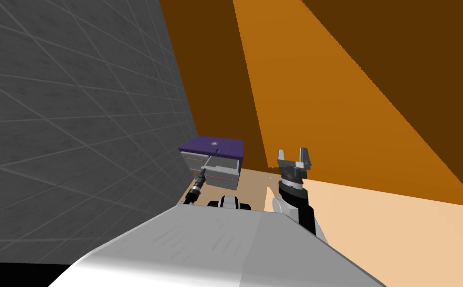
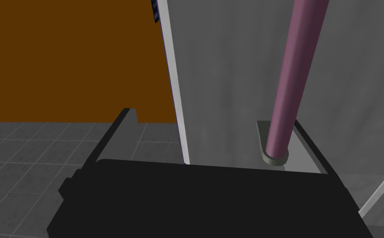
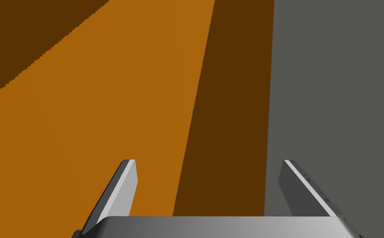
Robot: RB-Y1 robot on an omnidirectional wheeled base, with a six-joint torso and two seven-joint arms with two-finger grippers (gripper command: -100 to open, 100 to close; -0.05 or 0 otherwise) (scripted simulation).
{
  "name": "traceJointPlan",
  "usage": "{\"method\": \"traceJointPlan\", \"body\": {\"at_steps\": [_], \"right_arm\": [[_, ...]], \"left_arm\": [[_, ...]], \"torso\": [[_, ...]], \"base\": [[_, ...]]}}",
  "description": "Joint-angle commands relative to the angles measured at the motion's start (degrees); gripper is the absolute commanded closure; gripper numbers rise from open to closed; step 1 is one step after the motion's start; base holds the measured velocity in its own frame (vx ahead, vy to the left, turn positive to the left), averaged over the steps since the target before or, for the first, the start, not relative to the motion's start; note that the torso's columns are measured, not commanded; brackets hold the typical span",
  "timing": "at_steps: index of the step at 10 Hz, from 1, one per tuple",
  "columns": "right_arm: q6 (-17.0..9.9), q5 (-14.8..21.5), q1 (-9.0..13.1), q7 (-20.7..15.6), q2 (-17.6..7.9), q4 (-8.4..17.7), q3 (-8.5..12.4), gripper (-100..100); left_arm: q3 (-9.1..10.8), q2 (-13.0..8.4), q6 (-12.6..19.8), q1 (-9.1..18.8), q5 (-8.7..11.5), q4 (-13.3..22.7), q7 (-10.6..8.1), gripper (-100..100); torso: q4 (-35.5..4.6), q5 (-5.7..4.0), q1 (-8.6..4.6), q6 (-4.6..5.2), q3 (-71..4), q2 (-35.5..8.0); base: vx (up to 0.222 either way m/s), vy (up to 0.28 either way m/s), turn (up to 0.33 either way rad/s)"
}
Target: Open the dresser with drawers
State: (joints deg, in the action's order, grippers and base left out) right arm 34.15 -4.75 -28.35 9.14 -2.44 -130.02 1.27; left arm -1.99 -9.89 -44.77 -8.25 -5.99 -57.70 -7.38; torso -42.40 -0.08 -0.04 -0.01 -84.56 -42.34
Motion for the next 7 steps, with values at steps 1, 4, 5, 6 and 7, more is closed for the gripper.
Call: {"method": "traceJointPlan", "body": {"at_steps": [1,4,5,6,7], "right_arm": [[0.0,0.0,0.0,0.0,0.0,0.0,0.0,0],[0.0,0.0,0.0,0.0,0.0,0.0,0.0,0],[0.0,0.0,0.0,0.0,0.0,0.0,0.0,0],[0.0,0.0,0.0,0.0,0.0,0.0,0.0,0],[0.0,0.0,0.0,0.0,0.0,0.0,0.0,0]], "left_arm": [[0.21,-1.4,4.1,1.7,0.4,-2.7,-1.54,-100],[-0.03,-1.2,4.2,1.1,0.3,-1.6,-1.51,0],[-0.04,-1.2,4.3,1.1,0.3,-1.5,-1.51,0],[-0.05,-1.2,4.3,1.0,0.3,-1.5,-1.51,0],[-0.05,-1.2,4.4,1.0,0.3,-1.4,-1.51,0]], "torso": [[-0.1,-0.09,-0.01,-0.04,0.0,0.0],[-0.1,-0.05,-0.06,0.00,0.1,-0.1],[0.0,-0.01,-0.04,0.01,0.0,-0.1],[0.0,0.01,-0.02,0.01,0.0,0.0],[0.1,0.03,0.00,0.01,0.0,0.0]], "base": [[-0.075,-0.033,-0.020],[-0.009,-0.004,-0.001],[0.000,0.000,0.000],[0.000,0.000,0.000],[0.000,0.000,0.000]]}}
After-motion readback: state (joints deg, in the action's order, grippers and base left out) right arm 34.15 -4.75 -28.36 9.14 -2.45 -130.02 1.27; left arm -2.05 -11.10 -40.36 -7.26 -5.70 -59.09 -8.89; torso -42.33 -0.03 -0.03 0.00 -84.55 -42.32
